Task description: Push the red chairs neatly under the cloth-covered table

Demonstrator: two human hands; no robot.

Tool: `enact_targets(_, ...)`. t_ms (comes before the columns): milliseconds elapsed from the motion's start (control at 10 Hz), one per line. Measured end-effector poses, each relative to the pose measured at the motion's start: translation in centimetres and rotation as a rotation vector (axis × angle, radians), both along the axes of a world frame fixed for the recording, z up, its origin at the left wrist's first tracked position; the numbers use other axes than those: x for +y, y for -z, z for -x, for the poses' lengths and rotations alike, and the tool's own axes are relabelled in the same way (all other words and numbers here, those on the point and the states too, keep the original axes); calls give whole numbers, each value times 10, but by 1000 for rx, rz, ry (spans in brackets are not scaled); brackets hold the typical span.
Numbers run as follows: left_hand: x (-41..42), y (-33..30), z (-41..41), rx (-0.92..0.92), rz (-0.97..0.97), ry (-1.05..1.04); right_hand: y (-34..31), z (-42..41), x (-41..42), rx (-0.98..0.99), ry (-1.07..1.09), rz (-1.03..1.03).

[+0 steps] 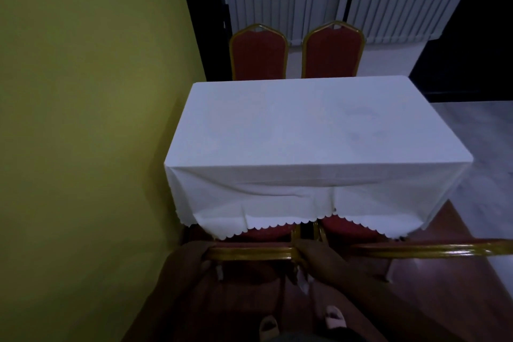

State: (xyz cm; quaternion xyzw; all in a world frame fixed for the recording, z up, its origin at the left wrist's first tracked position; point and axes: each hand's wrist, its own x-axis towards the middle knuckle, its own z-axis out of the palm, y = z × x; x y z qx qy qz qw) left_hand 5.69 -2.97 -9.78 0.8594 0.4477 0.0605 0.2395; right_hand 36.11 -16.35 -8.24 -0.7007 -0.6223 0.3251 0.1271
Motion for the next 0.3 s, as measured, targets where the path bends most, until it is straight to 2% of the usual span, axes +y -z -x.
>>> enact_targets(200,9,1,10,90,72,21,-4,8,-3,26,-1,-55)
enact_targets(300,12,-9,-4,95,142,68,-1,3,-2,103,-38,-4)
